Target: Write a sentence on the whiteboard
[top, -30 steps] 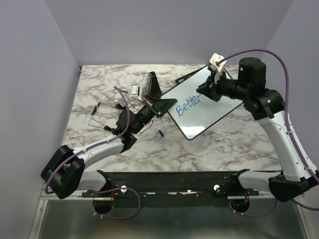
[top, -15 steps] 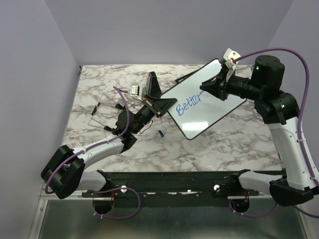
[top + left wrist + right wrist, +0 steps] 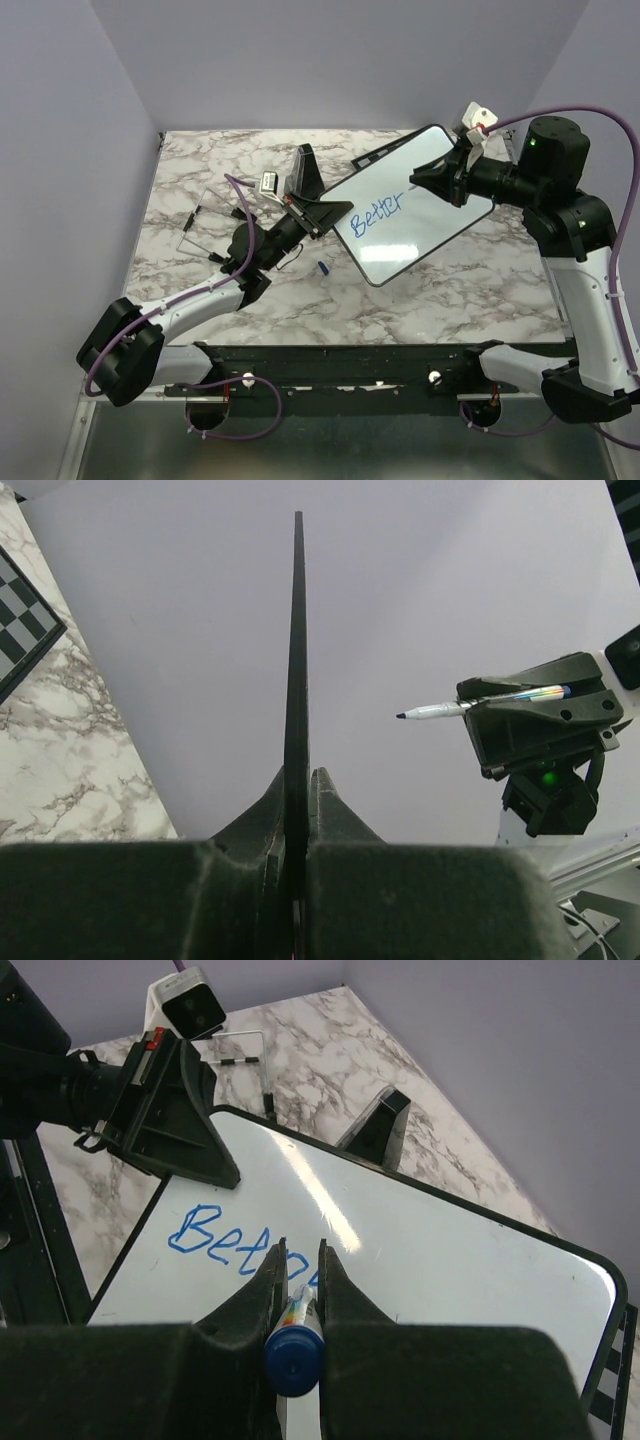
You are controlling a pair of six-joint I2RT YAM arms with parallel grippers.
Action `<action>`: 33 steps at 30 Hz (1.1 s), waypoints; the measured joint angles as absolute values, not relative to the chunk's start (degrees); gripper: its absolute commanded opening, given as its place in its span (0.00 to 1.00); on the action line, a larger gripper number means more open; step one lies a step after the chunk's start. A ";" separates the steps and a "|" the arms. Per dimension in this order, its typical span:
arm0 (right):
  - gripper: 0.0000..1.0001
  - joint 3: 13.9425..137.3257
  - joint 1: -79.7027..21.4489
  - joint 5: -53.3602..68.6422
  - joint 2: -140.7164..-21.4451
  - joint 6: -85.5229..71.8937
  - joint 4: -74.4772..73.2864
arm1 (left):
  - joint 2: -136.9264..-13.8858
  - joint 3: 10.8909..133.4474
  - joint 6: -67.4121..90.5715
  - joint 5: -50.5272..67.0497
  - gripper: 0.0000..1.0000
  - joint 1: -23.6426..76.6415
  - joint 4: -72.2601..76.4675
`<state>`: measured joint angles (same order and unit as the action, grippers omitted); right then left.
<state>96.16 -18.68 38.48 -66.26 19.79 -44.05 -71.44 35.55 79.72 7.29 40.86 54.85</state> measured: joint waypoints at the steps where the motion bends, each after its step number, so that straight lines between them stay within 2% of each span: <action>1: 0.01 96.16 -18.61 38.65 -66.06 20.03 -44.34 | -71.16 35.48 79.75 7.44 0.00 40.80 54.54; 33: 0.01 96.47 -14.11 39.62 -67.99 22.55 -46.41 | -69.21 34.24 80.25 10.20 0.00 39.70 53.60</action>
<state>96.47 -14.11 39.62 -67.99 22.55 -46.41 -69.21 34.24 80.25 10.20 39.70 53.60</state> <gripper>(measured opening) 0.149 0.080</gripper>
